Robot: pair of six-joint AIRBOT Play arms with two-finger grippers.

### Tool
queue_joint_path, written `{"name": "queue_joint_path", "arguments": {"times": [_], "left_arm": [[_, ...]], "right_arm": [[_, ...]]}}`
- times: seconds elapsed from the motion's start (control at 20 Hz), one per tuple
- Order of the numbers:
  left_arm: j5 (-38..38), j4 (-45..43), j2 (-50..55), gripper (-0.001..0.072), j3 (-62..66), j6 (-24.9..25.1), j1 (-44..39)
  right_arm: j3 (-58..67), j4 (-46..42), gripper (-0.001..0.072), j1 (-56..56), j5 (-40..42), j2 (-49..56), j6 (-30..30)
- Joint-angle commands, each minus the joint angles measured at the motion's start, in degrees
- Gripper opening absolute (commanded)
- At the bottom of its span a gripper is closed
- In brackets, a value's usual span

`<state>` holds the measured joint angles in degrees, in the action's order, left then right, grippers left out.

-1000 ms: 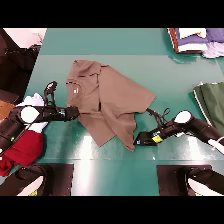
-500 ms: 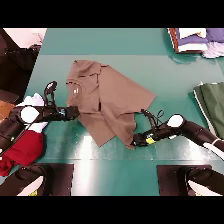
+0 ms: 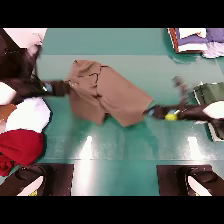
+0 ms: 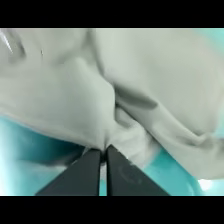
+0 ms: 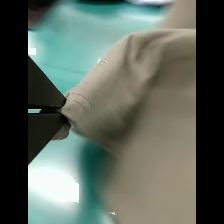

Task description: Fold the shirts.

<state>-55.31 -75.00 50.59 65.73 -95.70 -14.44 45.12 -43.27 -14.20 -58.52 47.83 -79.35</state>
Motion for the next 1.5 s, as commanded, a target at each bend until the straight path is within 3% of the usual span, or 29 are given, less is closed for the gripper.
{"name": "queue_joint_path", "arguments": {"times": [0.0,0.3,0.65,0.8,0.95,1.15,1.3,1.45], "left_arm": [[-5.92,-8.68,-0.07,0.0025,21.09,2.86,0.07],[-4.63,-11.85,-0.07,0.0025,52.15,3.15,0.07],[-2.54,-7.96,-0.2,0.0026,62.36,3.1,0.07],[-2.27,-0.9,-0.2,0.0025,62.36,3.13,0.07],[-4.55,3.72,-0.2,0.0026,62.34,3.15,0.07],[-10.8,-3.52,-0.17,0.0025,54.64,3.15,0.07],[-11.63,-11.61,2.67,0.0024,42.36,2.86,0.07],[-11.06,-12.0,12.13,0.0024,35.52,2.6,2.38]], "right_arm": [[15.69,-4.66,0.0014,16.09,-2.47,-4.94,-0.26],[49.22,-4.83,0.0014,36.5,-6.97,-0.61,-0.04],[76.24,-4.96,0.0013,39.23,-15.17,6.86,-0.11],[73.92,-5.49,0.0014,39.23,-14.99,4.11,-0.09],[67.49,-13.09,0.0014,39.23,-15.45,-0.85,-0.11],[63.98,-14.73,0.0013,39.17,-19.43,-0.11,-0.5],[62.71,-15.04,0.0013,37.79,-26.45,8.02,-1.86],[58.99,-17.84,0.0013,30.99,-29.49,18.99,-3.56]]}}
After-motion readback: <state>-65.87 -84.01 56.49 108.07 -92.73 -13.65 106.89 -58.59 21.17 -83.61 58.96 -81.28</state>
